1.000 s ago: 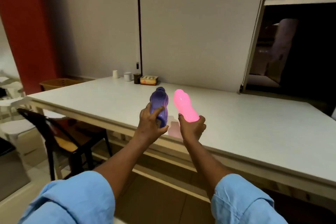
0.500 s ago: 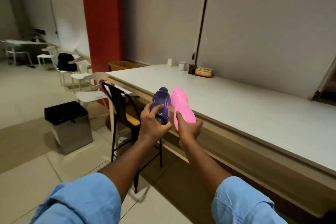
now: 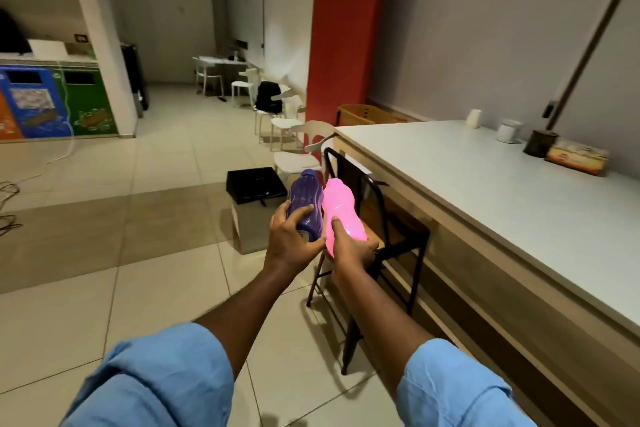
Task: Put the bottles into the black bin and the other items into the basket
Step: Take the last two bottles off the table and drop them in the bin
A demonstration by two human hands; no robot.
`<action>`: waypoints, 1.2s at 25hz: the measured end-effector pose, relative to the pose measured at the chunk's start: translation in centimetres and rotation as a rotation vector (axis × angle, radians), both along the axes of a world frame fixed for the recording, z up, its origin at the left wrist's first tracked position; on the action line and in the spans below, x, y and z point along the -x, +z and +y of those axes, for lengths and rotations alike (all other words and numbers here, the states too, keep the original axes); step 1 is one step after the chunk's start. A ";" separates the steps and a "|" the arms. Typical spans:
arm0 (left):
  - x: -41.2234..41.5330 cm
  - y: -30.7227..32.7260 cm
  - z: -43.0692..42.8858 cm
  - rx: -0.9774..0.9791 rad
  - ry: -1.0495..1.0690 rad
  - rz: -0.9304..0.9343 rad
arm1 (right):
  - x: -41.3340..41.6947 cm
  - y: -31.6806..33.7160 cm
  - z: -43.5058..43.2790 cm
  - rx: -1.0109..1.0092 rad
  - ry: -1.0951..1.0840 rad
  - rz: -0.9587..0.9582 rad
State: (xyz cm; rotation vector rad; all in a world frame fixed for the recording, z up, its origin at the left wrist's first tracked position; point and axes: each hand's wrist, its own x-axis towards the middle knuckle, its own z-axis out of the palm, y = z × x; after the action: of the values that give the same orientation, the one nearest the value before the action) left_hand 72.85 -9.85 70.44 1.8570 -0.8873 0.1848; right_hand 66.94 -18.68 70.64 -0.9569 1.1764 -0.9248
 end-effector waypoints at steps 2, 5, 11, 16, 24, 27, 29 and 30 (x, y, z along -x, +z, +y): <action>-3.4 -0.7 -0.8 -0.008 0.027 0.019 | -3.8 -0.8 -1.0 -0.033 0.057 0.019; -7.4 -1.4 -1.7 -0.021 0.068 0.025 | -8.6 -1.8 -2.7 -0.040 0.119 0.056; -17.1 -3.8 -3.4 -0.060 0.105 0.071 | -18.6 -4.5 -5.3 -0.050 0.190 0.127; -27.3 -6.7 -4.6 -0.042 0.124 0.147 | -28.1 -7.1 -6.6 -0.052 0.188 0.171; -44.8 -8.7 -4.8 -0.022 0.129 0.264 | -43.8 -9.6 -6.3 -0.149 0.217 0.238; -50.0 -9.6 -5.9 -0.024 0.164 0.308 | -48.8 -10.4 -7.2 -0.156 0.239 0.253; -53.2 -10.8 -7.2 -0.011 0.179 0.338 | -51.9 -11.0 -8.3 -0.162 0.249 0.274; -54.6 -11.3 -8.0 -0.006 0.180 0.353 | -53.4 -11.3 -9.1 -0.169 0.248 0.274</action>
State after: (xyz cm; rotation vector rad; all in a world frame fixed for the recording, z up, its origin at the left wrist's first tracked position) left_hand 127.44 -17.81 59.16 1.8991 -0.4789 -0.0363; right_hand 120.35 -27.76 59.38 -1.0855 1.3079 -0.4985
